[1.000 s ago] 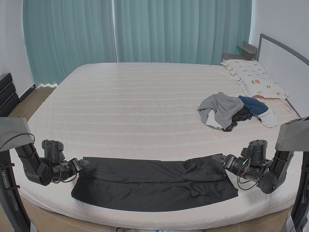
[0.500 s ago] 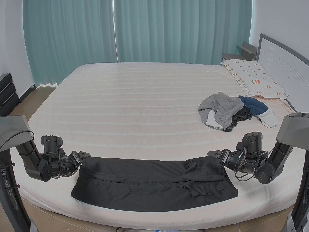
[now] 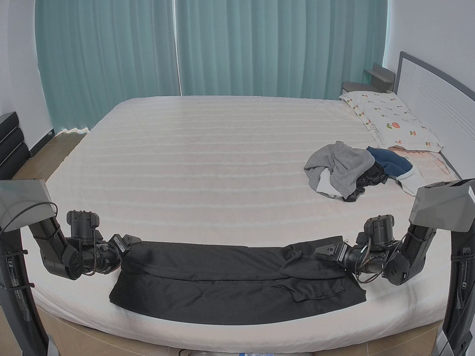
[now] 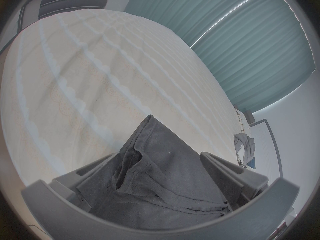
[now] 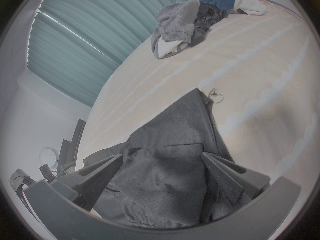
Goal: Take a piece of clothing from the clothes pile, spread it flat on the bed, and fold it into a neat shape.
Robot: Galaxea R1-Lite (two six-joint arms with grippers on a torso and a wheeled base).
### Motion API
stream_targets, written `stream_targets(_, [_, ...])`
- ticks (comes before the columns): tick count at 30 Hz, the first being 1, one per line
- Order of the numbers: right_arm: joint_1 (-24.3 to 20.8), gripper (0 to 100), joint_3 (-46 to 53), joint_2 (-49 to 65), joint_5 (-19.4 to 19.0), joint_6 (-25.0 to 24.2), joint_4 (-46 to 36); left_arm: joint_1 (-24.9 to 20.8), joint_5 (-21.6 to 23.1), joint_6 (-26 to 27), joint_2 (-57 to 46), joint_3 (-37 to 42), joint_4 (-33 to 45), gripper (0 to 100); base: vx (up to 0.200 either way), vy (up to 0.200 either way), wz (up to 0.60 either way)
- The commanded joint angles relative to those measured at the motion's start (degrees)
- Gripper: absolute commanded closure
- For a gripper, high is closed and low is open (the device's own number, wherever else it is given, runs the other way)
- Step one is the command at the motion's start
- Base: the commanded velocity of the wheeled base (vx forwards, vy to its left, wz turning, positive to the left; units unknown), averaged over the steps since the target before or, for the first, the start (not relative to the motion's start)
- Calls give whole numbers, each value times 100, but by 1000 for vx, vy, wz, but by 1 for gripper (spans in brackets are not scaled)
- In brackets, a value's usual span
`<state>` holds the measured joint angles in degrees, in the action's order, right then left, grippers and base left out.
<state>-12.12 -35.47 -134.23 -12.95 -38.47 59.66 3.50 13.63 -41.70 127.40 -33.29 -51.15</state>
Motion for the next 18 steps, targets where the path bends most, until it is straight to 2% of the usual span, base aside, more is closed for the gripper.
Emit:
stream_targets(1, [-1,0,23,-42,-6,-2,2,-7,-1,4,30,-2,0,0,0,0,0])
stream_targets(3, [-10,0,14,-42,-6,-2,2,-7,-9,4,30,7,0,0,0,0,0])
stream_targets(4, [-10,100,14,-42,-15,7,2,-7,-9,4,30,-2,0,0,0,0,0])
stream_targets(18, [25,100,199,301,-50,-73,28,-7,-9,4,39,-11,9,0,0,0,0])
